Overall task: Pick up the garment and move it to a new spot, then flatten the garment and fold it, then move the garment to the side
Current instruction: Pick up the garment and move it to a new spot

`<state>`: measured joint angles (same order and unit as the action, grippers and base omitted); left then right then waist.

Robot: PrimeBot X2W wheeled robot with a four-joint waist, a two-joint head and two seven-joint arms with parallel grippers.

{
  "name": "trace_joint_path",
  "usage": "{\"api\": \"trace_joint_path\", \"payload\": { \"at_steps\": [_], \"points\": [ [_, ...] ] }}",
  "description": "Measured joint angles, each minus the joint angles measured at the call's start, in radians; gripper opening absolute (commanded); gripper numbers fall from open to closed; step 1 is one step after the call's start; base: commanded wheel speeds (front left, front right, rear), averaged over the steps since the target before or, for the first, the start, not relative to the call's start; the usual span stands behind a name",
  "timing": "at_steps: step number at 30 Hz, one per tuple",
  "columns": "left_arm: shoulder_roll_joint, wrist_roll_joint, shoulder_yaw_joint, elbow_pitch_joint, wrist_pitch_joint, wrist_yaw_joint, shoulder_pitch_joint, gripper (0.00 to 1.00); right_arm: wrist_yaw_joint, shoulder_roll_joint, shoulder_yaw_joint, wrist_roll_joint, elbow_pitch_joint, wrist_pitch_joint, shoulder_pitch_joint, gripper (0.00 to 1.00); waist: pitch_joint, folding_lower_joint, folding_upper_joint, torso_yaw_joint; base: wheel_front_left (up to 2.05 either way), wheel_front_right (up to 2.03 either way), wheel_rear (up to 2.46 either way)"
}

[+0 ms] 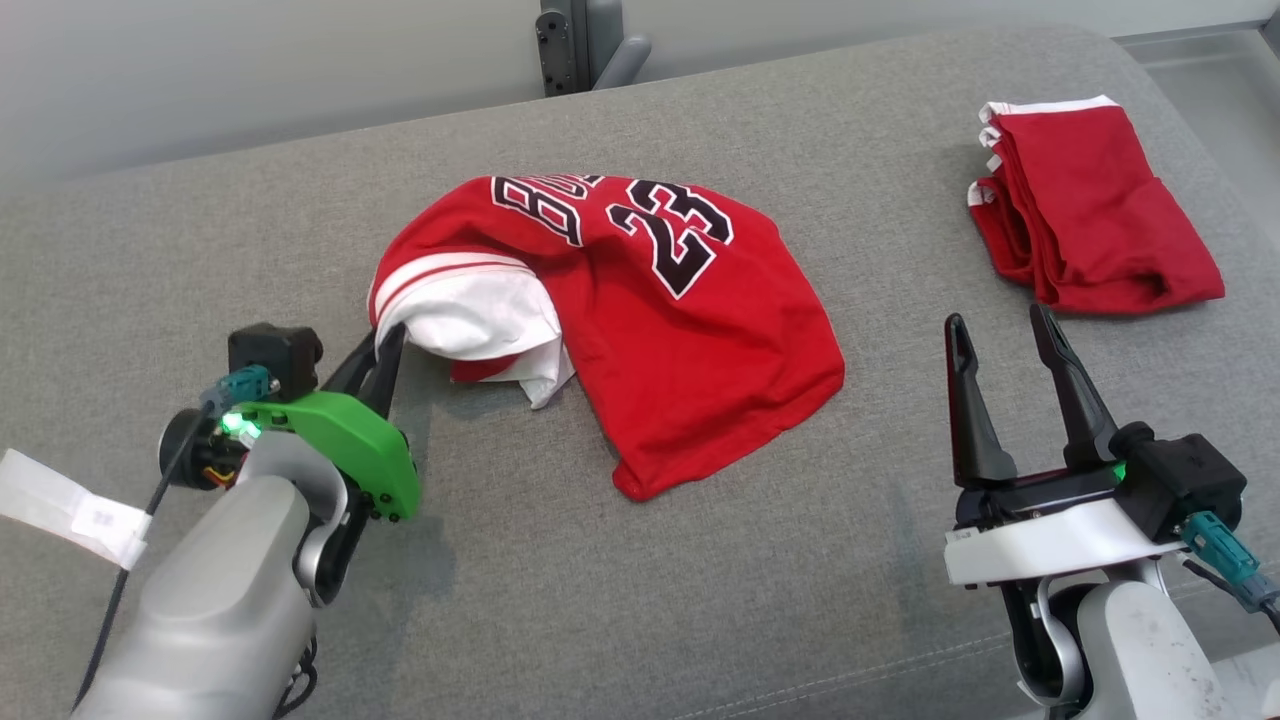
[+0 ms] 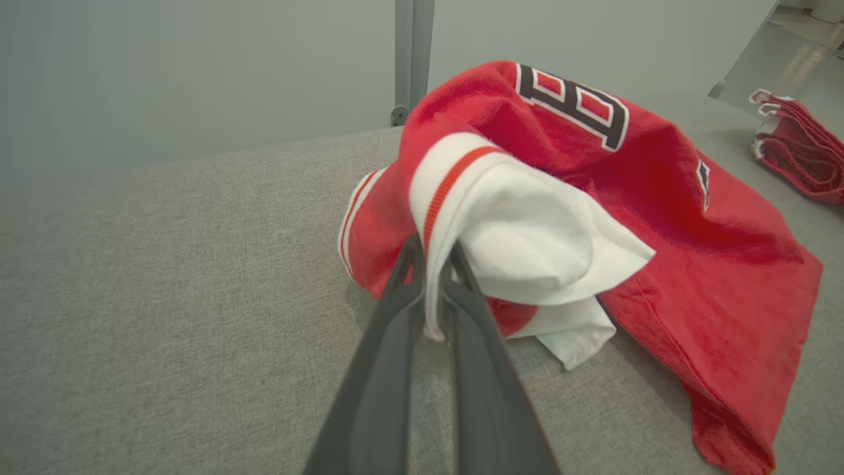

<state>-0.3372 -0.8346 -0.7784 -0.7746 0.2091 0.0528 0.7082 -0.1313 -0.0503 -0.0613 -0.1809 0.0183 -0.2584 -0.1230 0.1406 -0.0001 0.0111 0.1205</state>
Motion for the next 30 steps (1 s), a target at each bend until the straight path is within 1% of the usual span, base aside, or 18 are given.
{"api": "trace_joint_path", "payload": {
  "at_steps": [4, 11, 12, 13, 14, 15, 20, 26, 30],
  "points": [
    [0.036, -0.010, -0.001, -0.076, 0.018, 0.000, -0.029, 0.00, 0.000, 0.000, -0.011, 0.001, -0.007, 0.000, 0.000, 1.00, 0.005, 0.0000, 0.0000, -0.006, 0.00, 0.00, 0.00],
    [0.061, -0.011, 0.007, -0.186, 0.040, -0.001, -0.046, 0.00, 0.000, 0.000, -0.016, 0.005, -0.022, 0.000, -0.001, 1.00, 0.003, 0.0000, 0.0000, -0.005, 0.00, 0.00, 0.00],
    [0.061, -0.010, 0.010, -0.197, 0.044, -0.001, -0.046, 0.27, 0.000, 0.000, -0.015, 0.006, -0.024, 0.000, -0.001, 1.00, 0.001, 0.0000, 0.0000, -0.006, 0.00, 0.00, 0.00],
    [0.060, -0.010, 0.015, -0.207, 0.047, -0.002, -0.046, 0.48, 0.000, 0.000, -0.014, 0.007, -0.026, 0.000, -0.001, 1.00, -0.001, 0.0000, 0.0000, -0.006, 0.00, 0.00, 0.00],
    [0.058, -0.009, 0.020, -0.214, 0.048, -0.002, -0.046, 0.92, 0.000, 0.000, -0.013, 0.007, -0.027, 0.000, -0.001, 1.00, -0.004, 0.0000, 0.0000, -0.007, 0.00, 0.00, 0.00],
    [0.057, -0.007, 0.023, -0.219, 0.049, -0.002, -0.046, 1.00, 0.000, 0.000, -0.012, 0.007, -0.029, 0.000, -0.001, 1.00, -0.007, 0.0000, 0.0000, -0.008, 0.00, 0.00, 0.00],
    [0.059, 0.012, 0.037, -0.220, 0.052, 0.006, -0.047, 1.00, 0.000, 0.000, -0.006, 0.007, -0.034, 0.003, 0.001, 1.00, -0.027, 0.0000, 0.0000, -0.018, 0.00, 0.00, 0.00],
    [0.052, 0.047, 0.096, -0.138, 0.053, 0.007, -0.105, 1.00, 0.000, 0.000, 0.004, 0.007, -0.042, 0.003, 0.012, 1.00, -0.059, 0.0000, 0.0000, -0.035, 0.00, 0.00, 0.00],
    [0.041, 0.095, 0.159, -0.038, 0.053, -0.020, -0.165, 1.00, 0.000, 0.000, 0.014, 0.009, -0.047, 0.006, 0.023, 1.00, -0.081, 0.0000, 0.0000, -0.048, 0.00, 0.00, 0.00]
  ]
}}
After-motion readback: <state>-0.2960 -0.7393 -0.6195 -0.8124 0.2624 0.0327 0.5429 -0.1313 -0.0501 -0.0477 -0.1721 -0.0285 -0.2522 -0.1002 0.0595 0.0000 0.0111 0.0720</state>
